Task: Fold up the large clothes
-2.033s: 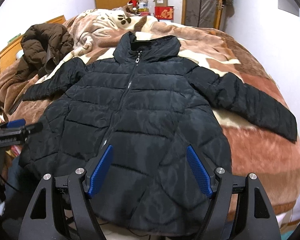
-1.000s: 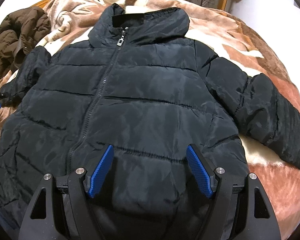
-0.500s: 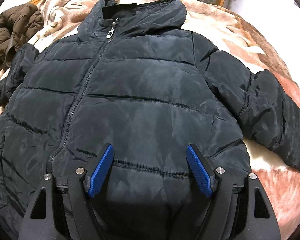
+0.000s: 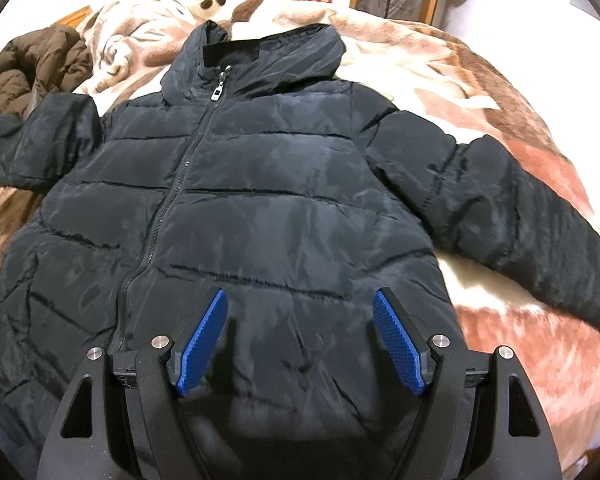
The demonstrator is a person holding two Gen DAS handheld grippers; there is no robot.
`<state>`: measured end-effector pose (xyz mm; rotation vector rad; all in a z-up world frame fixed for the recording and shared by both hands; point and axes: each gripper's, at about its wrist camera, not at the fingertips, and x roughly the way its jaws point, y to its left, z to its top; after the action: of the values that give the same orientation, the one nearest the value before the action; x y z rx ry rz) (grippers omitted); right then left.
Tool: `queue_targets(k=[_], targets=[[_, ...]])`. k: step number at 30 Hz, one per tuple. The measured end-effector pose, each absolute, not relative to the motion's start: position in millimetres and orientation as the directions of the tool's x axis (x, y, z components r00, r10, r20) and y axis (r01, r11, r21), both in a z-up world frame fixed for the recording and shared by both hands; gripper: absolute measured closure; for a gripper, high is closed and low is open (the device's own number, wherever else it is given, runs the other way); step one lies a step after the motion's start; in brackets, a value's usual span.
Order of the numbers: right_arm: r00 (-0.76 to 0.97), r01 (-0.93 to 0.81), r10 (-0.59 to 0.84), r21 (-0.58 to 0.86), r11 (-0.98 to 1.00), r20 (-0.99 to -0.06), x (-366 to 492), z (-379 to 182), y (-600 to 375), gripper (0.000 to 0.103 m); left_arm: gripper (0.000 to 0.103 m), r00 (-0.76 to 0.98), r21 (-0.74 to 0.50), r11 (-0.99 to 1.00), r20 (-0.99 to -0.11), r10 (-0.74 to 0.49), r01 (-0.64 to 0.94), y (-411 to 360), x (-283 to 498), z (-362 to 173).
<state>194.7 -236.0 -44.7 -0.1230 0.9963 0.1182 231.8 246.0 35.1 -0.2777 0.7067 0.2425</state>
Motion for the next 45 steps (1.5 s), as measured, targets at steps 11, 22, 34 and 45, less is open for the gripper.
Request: queue_targets(k=[11, 22, 34, 45], targets=[[0.581, -0.096, 0.053, -0.005, 0.995, -0.812, 172.9, -26.8, -277.6, 0.028, 0.086, 0.747, -0.151, 0.988, -0.654, -0.118, 0.025, 80.0, 261.4, 52.5], [0.557, -0.038, 0.062, 0.049, 0.998, -0.828, 174.3, -48.7, -312.2, 0.028, 0.035, 0.603, -0.344, 0.905, -0.677, -0.423, 0.249, -46.2, 281.6, -3.0], [0.598, -0.057, 0.104, 0.087, 0.995, -0.794, 188.4, -31.8, -310.6, 0.028, 0.020, 0.553, -0.415, 0.855, -0.652, -0.518, 0.311, -42.5, 255.1, 7.1], [0.547, -0.132, 0.153, 0.096, 0.987, -0.823, 246.4, -52.4, -260.0, 0.048, 0.020, 0.607, -0.215, 0.976, -0.771, -0.193, 0.037, 70.2, 304.5, -46.1]])
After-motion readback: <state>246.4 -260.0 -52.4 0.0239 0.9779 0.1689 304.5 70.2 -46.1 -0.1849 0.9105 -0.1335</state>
